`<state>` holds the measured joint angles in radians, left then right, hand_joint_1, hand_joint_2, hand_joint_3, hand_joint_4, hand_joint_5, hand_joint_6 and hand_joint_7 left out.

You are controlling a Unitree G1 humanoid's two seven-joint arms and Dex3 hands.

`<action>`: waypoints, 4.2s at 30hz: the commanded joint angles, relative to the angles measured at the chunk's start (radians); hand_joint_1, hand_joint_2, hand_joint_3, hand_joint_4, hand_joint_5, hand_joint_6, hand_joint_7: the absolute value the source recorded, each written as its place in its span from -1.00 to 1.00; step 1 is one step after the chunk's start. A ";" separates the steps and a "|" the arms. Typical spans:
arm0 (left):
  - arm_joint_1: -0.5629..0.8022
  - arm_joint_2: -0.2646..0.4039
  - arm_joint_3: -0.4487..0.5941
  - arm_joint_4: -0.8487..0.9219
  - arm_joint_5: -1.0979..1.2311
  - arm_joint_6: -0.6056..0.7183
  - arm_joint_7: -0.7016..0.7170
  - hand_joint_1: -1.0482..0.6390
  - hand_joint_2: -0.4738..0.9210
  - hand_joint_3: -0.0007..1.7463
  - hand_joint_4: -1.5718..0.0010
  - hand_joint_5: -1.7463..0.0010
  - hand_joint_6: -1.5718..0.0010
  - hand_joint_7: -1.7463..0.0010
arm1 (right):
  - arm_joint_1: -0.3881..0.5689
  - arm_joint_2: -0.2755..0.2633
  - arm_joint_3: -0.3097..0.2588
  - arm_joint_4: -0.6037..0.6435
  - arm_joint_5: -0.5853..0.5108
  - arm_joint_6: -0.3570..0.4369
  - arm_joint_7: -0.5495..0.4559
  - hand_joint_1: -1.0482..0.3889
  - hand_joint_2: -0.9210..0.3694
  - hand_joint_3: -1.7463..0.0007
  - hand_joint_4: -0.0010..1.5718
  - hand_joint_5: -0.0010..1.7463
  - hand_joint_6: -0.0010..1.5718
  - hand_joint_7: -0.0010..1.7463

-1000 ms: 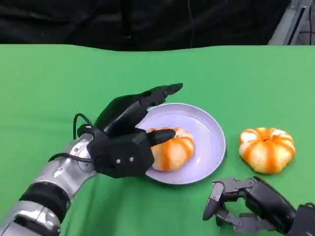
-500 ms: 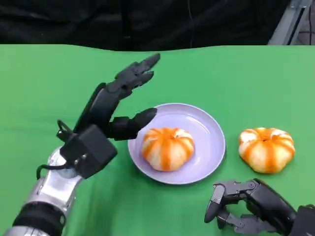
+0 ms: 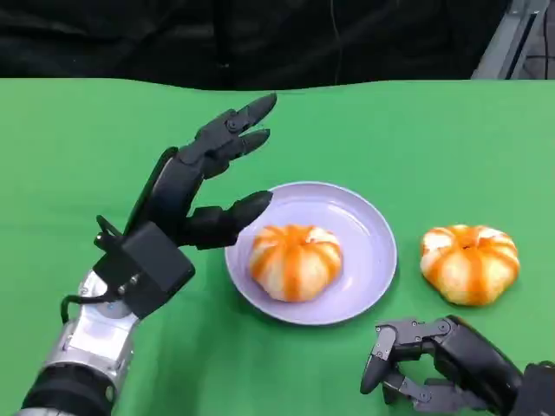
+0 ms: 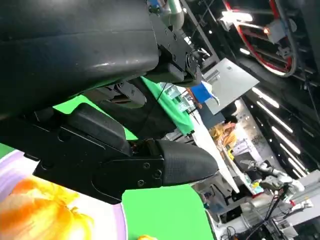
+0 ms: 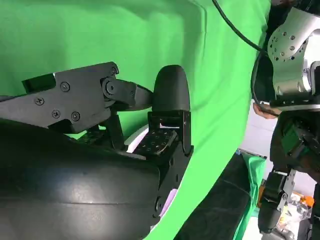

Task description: Grasp the bread from the table and place it into the plate.

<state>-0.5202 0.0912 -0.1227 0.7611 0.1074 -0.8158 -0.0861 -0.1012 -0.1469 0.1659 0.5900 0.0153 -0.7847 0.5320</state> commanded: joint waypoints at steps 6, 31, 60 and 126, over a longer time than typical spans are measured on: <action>0.209 -0.026 0.114 -0.058 -0.223 -0.155 -0.100 -0.51 1.00 -0.51 0.12 0.94 0.47 0.98 | -0.006 -0.026 -0.014 0.028 0.015 -0.024 0.015 0.28 -0.98 0.45 -0.09 0.82 -0.01 0.30; 0.342 -0.072 0.184 -0.109 -0.352 -0.132 -0.277 -0.51 1.00 -0.57 0.03 0.97 0.39 0.98 | -0.001 -0.025 -0.016 0.028 0.027 -0.022 0.028 0.27 -1.00 0.46 -0.10 0.83 0.01 0.26; 0.469 -0.066 0.251 0.078 -0.365 -0.250 -0.358 -0.41 1.00 -0.61 -0.08 0.97 0.24 0.97 | 0.013 -0.039 -0.033 -0.035 0.026 0.012 0.016 0.31 -0.92 0.36 -0.09 0.85 0.00 0.31; 0.442 -0.027 0.218 0.157 -0.227 -0.315 -0.339 0.30 0.44 0.27 -0.03 -0.69 -0.13 -0.43 | -0.003 -0.035 -0.043 -0.010 0.026 0.004 0.010 0.35 -0.85 0.26 -0.09 0.85 0.02 0.28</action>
<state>-0.0888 0.0431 0.0996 0.9218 -0.1141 -1.1191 -0.4209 -0.1111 -0.1717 0.1289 0.5919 0.0378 -0.7708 0.5494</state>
